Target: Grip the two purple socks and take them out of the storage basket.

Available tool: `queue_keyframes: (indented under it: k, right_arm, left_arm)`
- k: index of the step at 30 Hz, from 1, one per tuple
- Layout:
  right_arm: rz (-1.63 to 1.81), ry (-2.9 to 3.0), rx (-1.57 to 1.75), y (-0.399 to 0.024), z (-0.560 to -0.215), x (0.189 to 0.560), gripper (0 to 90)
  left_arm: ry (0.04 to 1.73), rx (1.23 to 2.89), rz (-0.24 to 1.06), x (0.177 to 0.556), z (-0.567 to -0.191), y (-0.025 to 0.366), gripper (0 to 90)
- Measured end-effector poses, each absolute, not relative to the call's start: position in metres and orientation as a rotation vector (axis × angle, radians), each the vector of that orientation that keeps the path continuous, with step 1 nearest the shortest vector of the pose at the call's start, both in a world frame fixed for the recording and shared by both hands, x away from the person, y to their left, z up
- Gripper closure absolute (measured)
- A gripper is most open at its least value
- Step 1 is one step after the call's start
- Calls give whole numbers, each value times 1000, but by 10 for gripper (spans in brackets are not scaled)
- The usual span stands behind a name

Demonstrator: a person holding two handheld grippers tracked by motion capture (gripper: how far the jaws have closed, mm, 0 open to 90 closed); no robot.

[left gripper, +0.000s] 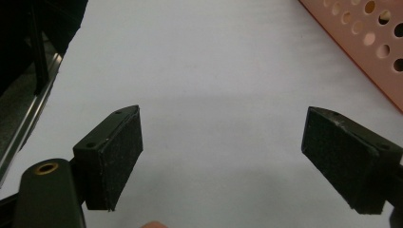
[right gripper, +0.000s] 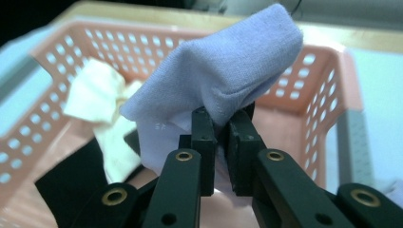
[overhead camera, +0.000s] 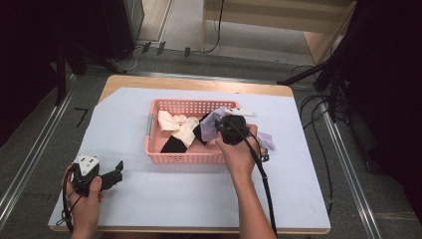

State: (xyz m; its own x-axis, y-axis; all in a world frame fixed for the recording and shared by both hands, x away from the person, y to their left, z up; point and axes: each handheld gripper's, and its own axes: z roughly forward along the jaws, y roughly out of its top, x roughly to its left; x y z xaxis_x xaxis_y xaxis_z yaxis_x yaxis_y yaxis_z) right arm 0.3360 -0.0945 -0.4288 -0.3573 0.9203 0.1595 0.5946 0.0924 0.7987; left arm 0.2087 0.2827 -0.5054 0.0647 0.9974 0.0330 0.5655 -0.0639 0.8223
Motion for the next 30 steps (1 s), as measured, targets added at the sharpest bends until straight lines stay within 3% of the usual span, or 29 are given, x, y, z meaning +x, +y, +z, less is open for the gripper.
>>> queue_keyframes:
  k: [13, 30]
  right_arm:
    - [1396, 1734, 1348, -124, -409, 324, 836]
    - [1406, 1491, 1342, -188, -401, 310, 836]
  left_arm:
    - [1568, 1705, 861, 208, -505, 283, 148]
    - [1564, 1676, 880, 207, -505, 283, 146]
